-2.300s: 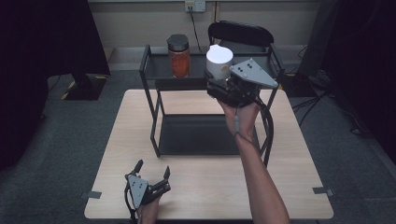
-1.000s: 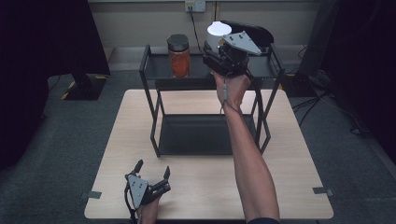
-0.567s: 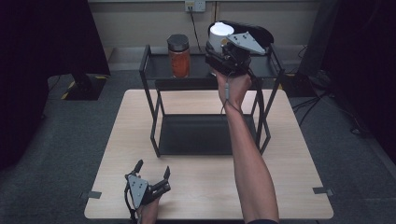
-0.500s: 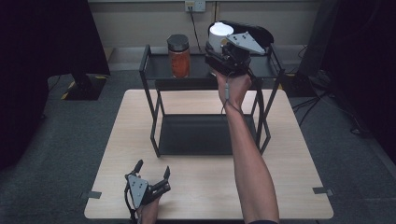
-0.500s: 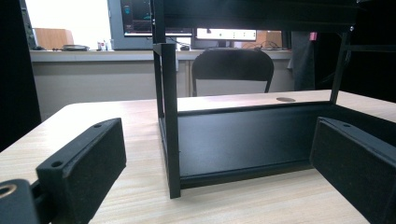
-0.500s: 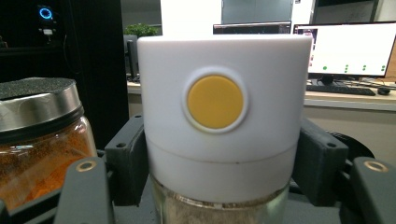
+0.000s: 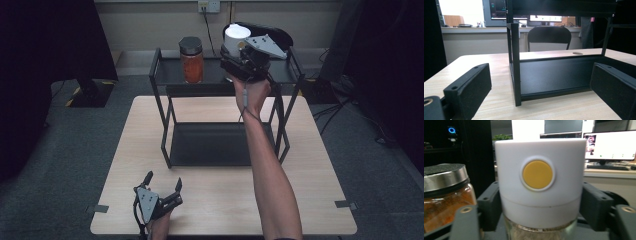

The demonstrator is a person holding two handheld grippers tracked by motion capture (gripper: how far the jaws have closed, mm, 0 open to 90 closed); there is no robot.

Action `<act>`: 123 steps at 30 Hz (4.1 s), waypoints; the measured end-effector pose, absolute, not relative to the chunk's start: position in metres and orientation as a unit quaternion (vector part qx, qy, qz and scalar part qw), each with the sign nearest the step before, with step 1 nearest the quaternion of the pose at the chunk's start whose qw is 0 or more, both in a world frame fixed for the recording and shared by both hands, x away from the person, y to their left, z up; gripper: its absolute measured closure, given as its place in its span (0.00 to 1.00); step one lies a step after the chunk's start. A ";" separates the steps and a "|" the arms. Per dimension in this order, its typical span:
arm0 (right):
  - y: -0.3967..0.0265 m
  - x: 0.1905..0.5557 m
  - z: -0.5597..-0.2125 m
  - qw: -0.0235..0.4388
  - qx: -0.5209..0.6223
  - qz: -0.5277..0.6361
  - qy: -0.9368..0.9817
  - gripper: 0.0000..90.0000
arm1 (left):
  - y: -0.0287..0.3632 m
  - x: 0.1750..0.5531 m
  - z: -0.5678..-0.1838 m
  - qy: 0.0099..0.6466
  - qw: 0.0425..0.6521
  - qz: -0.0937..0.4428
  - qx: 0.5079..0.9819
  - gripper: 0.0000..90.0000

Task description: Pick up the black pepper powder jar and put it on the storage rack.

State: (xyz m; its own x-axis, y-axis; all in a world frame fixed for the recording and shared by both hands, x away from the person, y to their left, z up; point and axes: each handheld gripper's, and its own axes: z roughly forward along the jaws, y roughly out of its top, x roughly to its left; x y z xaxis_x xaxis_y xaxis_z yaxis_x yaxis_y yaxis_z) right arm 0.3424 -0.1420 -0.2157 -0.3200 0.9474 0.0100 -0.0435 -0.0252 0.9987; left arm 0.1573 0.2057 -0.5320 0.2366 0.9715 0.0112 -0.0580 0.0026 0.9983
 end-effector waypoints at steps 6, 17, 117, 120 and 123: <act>-0.139 0.336 -0.220 0.437 0.399 0.597 0.542 0.14 | 0.206 0.157 -0.532 0.421 0.569 0.452 0.543 0.03; -0.147 0.328 -0.226 0.439 0.385 0.606 0.540 0.00 | 0.206 0.157 -0.532 0.420 0.569 0.452 0.543 0.03; -0.205 0.181 -0.397 0.477 0.359 0.616 0.514 0.00 | 0.206 0.157 -0.532 0.421 0.569 0.452 0.543 0.03; -0.204 0.179 -0.404 0.475 0.362 0.616 0.514 0.00 | 0.205 0.157 -0.532 0.421 0.568 0.452 0.543 0.03; -0.204 0.176 -0.411 0.472 0.366 0.615 0.514 0.00 | 0.205 0.157 -0.532 0.422 0.568 0.453 0.543 0.03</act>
State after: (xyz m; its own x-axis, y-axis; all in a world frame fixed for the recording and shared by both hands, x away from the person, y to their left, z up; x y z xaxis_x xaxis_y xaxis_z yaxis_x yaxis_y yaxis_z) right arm 0.1759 -0.2038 -0.4105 -0.2862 0.9576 -0.0344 -0.2043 -0.0260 0.9786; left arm 0.1573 0.2052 -0.5317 0.2344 0.9721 0.0123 -0.0569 0.0011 0.9984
